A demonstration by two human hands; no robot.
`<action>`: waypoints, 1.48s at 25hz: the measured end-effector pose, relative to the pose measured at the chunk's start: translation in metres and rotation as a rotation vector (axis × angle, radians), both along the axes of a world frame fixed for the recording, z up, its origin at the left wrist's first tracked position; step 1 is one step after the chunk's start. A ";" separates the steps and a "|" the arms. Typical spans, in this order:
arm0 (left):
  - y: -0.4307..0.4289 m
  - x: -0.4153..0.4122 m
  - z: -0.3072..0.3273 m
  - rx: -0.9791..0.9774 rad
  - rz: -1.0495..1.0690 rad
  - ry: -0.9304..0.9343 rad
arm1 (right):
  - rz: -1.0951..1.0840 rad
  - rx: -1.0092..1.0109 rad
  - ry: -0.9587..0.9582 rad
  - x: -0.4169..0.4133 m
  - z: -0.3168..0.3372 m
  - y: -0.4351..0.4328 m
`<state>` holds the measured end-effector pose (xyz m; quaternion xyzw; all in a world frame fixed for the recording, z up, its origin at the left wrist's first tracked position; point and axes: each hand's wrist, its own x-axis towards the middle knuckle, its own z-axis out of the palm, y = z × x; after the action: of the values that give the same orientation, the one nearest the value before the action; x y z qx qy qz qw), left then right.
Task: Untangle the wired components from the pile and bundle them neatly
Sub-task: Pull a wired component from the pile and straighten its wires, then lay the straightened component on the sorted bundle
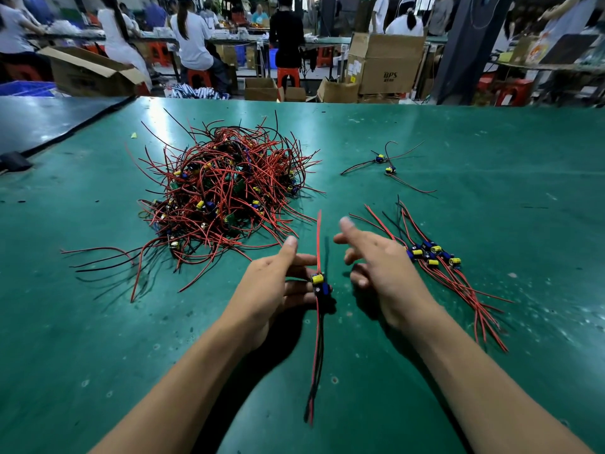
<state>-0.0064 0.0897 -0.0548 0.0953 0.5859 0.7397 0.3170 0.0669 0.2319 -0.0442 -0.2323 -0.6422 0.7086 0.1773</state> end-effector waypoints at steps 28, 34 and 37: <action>-0.003 -0.007 -0.008 0.083 -0.023 0.024 | -0.396 1.069 -0.716 0.011 -0.023 0.058; -0.003 -0.007 -0.007 0.078 -0.022 0.030 | -0.476 1.093 -0.514 0.008 -0.022 0.058; -0.003 -0.007 -0.006 0.077 -0.022 0.031 | -0.516 1.031 -0.408 0.008 -0.023 0.059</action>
<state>-0.0131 0.0866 -0.0612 0.1253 0.5609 0.7566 0.3118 0.0745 0.2910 -0.0667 -0.3957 -0.8465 0.1821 0.3061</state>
